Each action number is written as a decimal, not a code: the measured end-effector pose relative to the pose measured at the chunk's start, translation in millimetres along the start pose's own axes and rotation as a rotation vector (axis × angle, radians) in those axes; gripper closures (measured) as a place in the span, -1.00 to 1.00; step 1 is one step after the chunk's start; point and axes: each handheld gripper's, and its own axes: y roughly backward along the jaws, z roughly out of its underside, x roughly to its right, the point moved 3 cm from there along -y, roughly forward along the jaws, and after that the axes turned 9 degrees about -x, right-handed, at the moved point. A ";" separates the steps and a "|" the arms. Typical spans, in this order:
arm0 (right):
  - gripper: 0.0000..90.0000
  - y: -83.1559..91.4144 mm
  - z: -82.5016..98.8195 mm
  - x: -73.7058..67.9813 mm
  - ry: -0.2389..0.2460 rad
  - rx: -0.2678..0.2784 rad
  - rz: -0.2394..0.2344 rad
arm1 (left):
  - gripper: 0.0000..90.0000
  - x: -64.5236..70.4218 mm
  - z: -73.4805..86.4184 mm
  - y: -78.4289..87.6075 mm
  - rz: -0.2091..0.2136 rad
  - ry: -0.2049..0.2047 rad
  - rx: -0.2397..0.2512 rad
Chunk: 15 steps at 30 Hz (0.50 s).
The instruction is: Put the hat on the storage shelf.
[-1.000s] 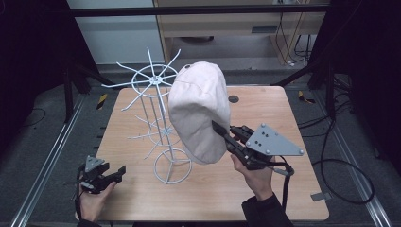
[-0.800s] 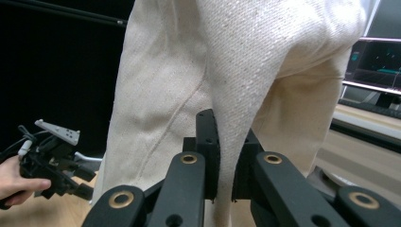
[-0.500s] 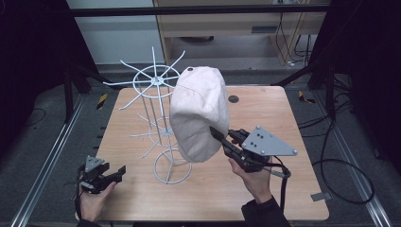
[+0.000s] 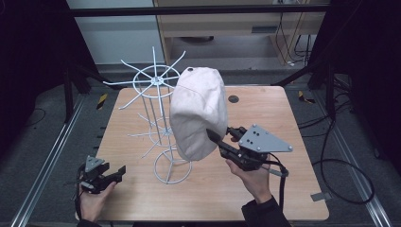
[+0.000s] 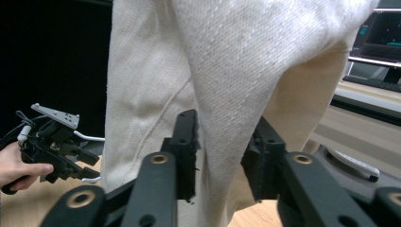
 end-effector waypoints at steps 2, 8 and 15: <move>0.35 -1.0 1.1 0.8 -0.007 -0.006 0.004 | -0.32 -0.1 0.0 0.2 -0.001 -0.001 0.001; -0.03 -1.0 5.7 4.6 -0.031 -0.014 0.026 | -0.32 0.0 0.0 -0.1 0.000 0.001 -0.001; -0.41 2.4 12.6 11.6 -0.075 -0.023 0.035 | -0.33 -0.5 0.2 0.0 -0.002 0.003 -0.002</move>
